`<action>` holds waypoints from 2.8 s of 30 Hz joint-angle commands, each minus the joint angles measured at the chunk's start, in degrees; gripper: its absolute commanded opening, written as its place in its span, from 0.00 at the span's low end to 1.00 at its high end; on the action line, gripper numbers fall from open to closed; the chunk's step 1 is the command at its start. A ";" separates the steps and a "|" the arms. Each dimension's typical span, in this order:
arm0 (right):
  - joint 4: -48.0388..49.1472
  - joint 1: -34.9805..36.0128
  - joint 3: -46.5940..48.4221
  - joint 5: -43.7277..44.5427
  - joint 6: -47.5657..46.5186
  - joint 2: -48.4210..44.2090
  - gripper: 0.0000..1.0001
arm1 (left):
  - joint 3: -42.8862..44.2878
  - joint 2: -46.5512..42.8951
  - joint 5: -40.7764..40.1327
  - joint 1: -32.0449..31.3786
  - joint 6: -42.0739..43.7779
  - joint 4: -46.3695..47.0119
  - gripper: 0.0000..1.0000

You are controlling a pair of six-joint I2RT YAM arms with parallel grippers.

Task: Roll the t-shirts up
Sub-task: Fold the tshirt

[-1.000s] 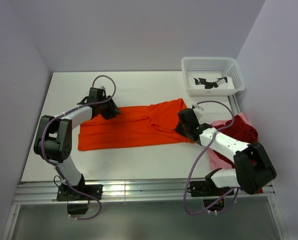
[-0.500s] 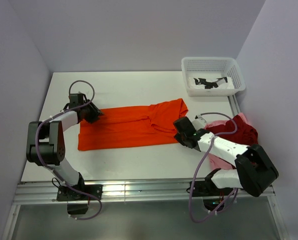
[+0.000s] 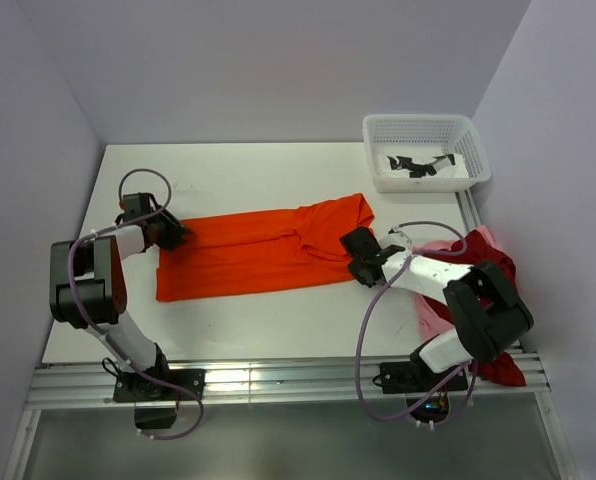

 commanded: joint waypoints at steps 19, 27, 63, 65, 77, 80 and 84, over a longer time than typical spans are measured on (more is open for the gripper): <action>5.24 -7.33 27.36 -5.52 -14.63 25.31 0.00 | -16.35 -3.46 4.46 7.00 -4.54 10.15 0.39; 0.59 -8.83 42.92 -7.28 -20.43 34.98 0.00 | -26.37 -18.30 2.70 4.71 -7.88 9.54 0.39; 5.15 -17.18 78.71 -39.71 -40.03 51.97 0.56 | -27.52 -50.93 -13.39 -26.76 -17.64 -23.78 0.61; 6.38 -17.00 74.06 -40.42 -39.94 47.40 0.57 | -24.72 -48.65 -13.39 -26.76 -17.19 -24.82 0.61; 15.53 -15.78 44.60 -39.99 -34.50 30.85 0.49 | -7.47 -33.89 -22.20 -24.22 -8.23 -25.55 0.60; 17.71 -14.37 41.97 -39.37 -32.31 31.74 0.49 | -9.67 -30.81 -18.76 -20.89 -7.09 -21.24 0.59; 21.24 -13.84 39.24 -39.46 -28.97 33.58 0.50 | -10.82 -28.52 -16.99 -16.92 -5.07 -18.16 0.59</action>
